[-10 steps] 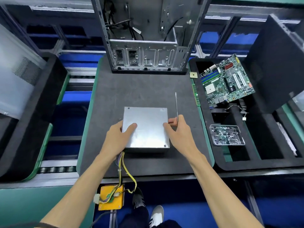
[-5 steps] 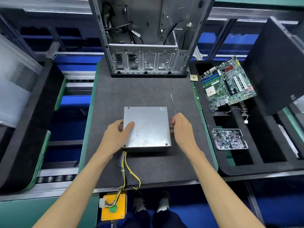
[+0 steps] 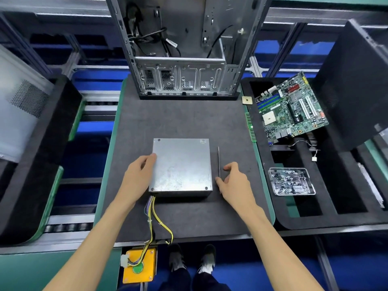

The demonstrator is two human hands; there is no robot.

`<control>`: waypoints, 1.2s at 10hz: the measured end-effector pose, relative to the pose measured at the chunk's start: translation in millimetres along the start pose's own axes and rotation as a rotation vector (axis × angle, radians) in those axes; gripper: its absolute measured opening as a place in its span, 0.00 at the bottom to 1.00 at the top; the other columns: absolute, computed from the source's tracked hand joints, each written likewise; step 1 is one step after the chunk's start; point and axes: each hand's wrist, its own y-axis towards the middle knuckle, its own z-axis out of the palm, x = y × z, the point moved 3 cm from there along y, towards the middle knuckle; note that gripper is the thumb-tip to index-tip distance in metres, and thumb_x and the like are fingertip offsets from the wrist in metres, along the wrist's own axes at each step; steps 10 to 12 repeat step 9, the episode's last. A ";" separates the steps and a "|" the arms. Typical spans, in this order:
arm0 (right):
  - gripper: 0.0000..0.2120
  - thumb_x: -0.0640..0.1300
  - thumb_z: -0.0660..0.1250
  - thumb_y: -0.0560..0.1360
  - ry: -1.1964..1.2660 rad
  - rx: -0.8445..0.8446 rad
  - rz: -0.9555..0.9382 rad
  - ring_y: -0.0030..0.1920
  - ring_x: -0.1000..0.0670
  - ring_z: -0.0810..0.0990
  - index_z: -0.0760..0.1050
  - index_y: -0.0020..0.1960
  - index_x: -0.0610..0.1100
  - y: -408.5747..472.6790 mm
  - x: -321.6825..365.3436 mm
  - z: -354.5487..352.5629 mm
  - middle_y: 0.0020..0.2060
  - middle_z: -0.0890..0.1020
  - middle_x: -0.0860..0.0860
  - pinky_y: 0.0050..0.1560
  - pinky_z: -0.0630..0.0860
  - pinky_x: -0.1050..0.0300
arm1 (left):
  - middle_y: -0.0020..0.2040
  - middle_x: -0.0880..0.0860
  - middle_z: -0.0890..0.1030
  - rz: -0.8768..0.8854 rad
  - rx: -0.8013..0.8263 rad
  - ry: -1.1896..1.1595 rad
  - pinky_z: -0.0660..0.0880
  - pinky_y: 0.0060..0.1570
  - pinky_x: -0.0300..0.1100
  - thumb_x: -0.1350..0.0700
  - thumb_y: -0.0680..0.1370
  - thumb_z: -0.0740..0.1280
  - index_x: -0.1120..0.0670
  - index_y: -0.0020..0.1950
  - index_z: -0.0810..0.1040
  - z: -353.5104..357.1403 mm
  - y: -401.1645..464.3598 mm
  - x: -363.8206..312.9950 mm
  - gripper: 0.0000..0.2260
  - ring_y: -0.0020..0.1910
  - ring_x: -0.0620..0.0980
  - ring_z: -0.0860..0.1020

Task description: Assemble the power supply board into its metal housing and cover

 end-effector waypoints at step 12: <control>0.13 0.60 0.63 0.79 -0.197 0.080 0.097 0.36 0.59 0.77 0.65 0.40 0.56 -77.2 -22.8 6.1 0.32 0.78 0.57 0.41 0.72 0.66 | 0.37 0.54 0.84 -0.080 -0.092 0.100 0.70 0.39 0.32 0.60 0.81 0.66 0.40 0.46 0.84 -3.2 -70.0 68.4 0.14 0.36 0.50 0.80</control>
